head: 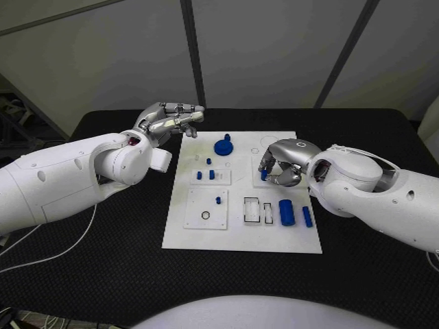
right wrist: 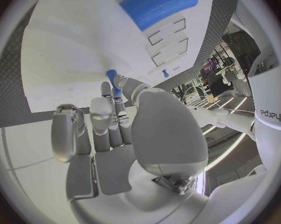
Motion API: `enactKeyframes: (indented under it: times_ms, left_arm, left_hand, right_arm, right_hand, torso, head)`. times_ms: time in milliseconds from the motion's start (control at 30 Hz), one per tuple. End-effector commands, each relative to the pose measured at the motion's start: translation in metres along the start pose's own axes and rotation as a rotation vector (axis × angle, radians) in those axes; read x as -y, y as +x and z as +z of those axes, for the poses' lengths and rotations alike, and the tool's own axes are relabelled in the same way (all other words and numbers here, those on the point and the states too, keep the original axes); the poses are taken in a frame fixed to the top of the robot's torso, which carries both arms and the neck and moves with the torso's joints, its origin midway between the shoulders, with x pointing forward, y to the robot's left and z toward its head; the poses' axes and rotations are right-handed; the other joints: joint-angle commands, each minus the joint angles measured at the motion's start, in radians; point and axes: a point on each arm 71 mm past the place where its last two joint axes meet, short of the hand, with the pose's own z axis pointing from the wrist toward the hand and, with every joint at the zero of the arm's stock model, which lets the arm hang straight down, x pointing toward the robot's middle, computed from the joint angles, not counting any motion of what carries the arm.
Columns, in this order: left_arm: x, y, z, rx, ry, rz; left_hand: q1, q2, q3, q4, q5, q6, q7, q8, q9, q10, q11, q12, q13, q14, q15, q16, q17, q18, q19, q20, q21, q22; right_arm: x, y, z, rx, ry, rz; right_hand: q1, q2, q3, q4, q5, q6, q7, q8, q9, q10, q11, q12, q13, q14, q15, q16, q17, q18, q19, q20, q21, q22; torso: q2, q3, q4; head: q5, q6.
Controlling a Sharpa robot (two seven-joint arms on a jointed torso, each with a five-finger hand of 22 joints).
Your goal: Assemble the parts on the task board
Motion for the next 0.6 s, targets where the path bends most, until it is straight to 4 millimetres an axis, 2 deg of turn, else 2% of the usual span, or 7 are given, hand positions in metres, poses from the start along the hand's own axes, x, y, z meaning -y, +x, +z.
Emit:
enactKeyframes:
  times_ms: [33,600]
  left_arm:
    - [0.0008,0.0011,0.0005,-0.010,0.003,-0.006]
    - [0.0006,-0.0001,0.0005,-0.006,0.001,-0.004]
  left_hand:
    - [-0.012,0.001,0.006,-0.002,-0.005,-0.002,0.003,-0.004,-0.001,0.000,0.004,-0.004,0.001,0.001,0.003,-0.003,-0.001,-0.012,0.005,0.004,-0.005,-0.001]
    - [-0.012,-0.001,0.007,-0.004,-0.006,-0.005,0.003,-0.006,-0.002,-0.002,0.004,-0.004,0.001,0.001,0.003,-0.003,-0.001,-0.012,0.006,0.005,-0.006,-0.002]
  right_arm:
    - [-0.0015,-0.0015,0.0005,0.006,-0.012,0.002]
    - [-0.0003,-0.0005,0.0004,-0.006,-0.003,0.000]
  right_hand:
    - [-0.010,-0.006,0.008,0.002,-0.008,0.006,-0.001,-0.005,-0.002,0.011,0.000,-0.005,-0.002,0.009,-0.006,0.005,0.001,-0.010,0.042,-0.006,0.004,0.156]
    - [-0.017,-0.021,0.013,0.006,-0.013,-0.007,0.001,-0.010,-0.006,0.014,0.001,-0.016,-0.006,0.007,-0.006,0.010,0.002,-0.010,0.042,-0.007,0.004,0.156]
  torso:
    - [0.000,-0.0003,0.0003]
    - [-0.001,-0.0002,0.0006]
  head:
    - [0.000,-0.001]
    - [-0.001,-0.004]
